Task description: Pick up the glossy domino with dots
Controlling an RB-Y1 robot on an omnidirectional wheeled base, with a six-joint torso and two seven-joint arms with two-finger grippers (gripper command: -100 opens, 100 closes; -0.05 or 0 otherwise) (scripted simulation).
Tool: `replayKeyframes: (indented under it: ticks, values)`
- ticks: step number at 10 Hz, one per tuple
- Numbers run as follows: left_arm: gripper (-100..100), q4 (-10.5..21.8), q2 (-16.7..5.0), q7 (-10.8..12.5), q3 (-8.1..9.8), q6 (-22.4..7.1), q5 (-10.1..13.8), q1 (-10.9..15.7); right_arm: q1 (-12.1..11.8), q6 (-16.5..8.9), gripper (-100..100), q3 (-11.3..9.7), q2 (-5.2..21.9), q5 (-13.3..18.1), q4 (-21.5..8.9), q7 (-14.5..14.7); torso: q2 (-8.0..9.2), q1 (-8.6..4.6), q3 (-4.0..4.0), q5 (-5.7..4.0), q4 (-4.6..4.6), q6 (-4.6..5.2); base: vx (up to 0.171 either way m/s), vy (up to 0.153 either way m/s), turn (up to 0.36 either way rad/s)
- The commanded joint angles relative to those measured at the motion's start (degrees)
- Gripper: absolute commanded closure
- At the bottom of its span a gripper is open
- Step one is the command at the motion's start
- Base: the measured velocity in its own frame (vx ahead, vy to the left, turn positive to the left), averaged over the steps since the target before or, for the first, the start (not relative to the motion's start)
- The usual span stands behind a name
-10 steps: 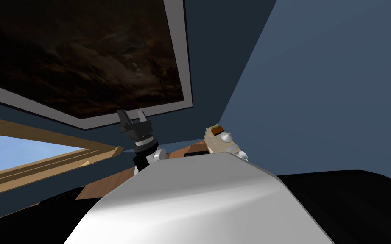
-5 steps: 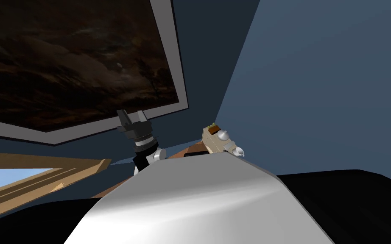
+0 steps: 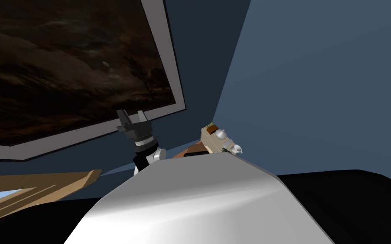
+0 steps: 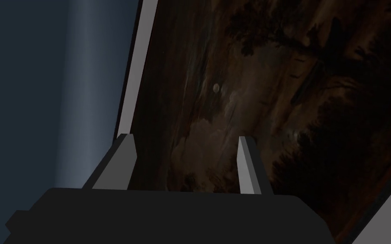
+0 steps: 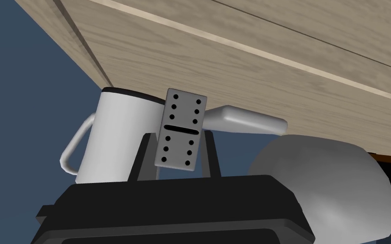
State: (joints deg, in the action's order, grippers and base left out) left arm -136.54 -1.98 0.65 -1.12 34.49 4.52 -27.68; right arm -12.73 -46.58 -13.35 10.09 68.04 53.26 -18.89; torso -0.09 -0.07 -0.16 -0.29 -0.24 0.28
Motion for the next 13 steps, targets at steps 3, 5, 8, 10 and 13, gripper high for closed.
replayKeyframes:
  ticks: [3, 5, 8, 10, 13]
  values:
    - [0, 0.0, 0.0, 0.0, 0.0, 0.0, 0.0, 0.0, 0.2, 4.6, 100, 4.9, -2.2, 5.7, 0.0, 2.5, 0.02, -0.07, 0.02, 0.0, 0.02, -0.09, 0.018, 0.026, -0.111]
    - [0, 0.0, 0.0, 0.0, 0.0, 0.0, 0.0, 0.0, 0.2, 7.2, 100, 7.7, -3.6, 9.1, 0.3, 4.2, 0.0, -0.04, 0.0, 0.01, 0.0, -0.04, 0.026, 0.029, -0.231]
    - [0, 0.0, 0.0, 0.0, 0.0, 0.0, 0.0, 0.0, 0.2, 10.5, 100, 12.3, -5.1, 14.0, 0.6, 6.0, -0.02, 0.02, -0.02, 0.02, -0.03, 0.0, 0.026, 0.04, -0.167]
    - [0, 0.0, 0.0, 0.0, 0.0, 0.0, 0.0, 0.0, 0.3, 13.4, 100, 15.7, -6.5, 17.4, 0.9, 7.8, -0.02, 0.06, -0.03, 0.03, -0.04, 0.0, 0.021, 0.041, -0.202]
    - [0, 0.0, 0.0, 0.0, 0.0, 0.0, 0.0, 0.0, 0.3, 16.2, 100, 19.1, -8.0, 21.8, 1.2, 9.6, -0.02, -0.02, -0.04, 0.02, -0.05, -0.02, 0.015, 0.023, -0.125]
